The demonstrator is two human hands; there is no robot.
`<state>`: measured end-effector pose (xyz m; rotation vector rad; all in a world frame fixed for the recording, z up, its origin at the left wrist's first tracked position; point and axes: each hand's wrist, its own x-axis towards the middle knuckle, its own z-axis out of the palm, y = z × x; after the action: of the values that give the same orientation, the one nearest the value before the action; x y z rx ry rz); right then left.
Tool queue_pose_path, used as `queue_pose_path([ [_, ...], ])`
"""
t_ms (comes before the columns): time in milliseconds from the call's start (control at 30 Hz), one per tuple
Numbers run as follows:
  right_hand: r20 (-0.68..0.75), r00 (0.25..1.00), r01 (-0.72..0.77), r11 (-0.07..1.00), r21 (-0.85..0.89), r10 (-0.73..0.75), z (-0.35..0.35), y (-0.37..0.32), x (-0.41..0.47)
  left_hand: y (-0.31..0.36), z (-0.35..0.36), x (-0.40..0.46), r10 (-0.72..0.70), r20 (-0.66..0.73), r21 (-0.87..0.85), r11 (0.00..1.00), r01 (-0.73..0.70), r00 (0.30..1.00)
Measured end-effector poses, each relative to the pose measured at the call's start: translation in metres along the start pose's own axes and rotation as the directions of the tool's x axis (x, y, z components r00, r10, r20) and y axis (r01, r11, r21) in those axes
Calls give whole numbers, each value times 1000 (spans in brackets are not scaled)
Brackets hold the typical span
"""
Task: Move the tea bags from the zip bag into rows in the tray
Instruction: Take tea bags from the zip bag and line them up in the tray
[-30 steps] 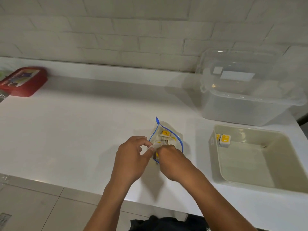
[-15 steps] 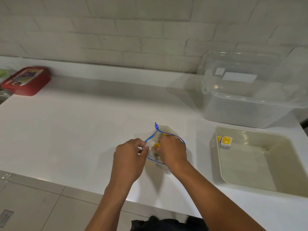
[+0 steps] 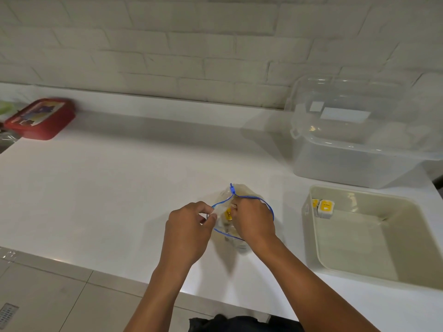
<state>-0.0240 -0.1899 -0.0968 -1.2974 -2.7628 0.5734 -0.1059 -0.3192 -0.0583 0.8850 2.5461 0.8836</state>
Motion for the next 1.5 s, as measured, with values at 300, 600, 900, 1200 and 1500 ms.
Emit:
queue_pose_path([
  [300, -86, 988, 124, 991, -58, -128, -33, -13, -27, 5, 1, 4, 6, -9, -94, 996, -7, 1000],
  [600, -201, 977, 49, 853, 520, 66, -51, 3, -47, 29, 5, -9, 95, -147, -247, 960, -130, 984],
  [900, -159, 986, 84, 644, 760, 59, -84, 20, -60, 64, 12, -18, 94, -72, -451, 885, -117, 993],
  [1200, -103, 994, 105, 608, 787, -39, -126, 77, -69, 107, 41, -21, 113, -62, -468, 874, -129, 992],
  [1500, -206, 978, 131, 849, 511, -26, -136, 187, -61, 140, 101, -30, 196, 97, -452, 882, -132, 976],
])
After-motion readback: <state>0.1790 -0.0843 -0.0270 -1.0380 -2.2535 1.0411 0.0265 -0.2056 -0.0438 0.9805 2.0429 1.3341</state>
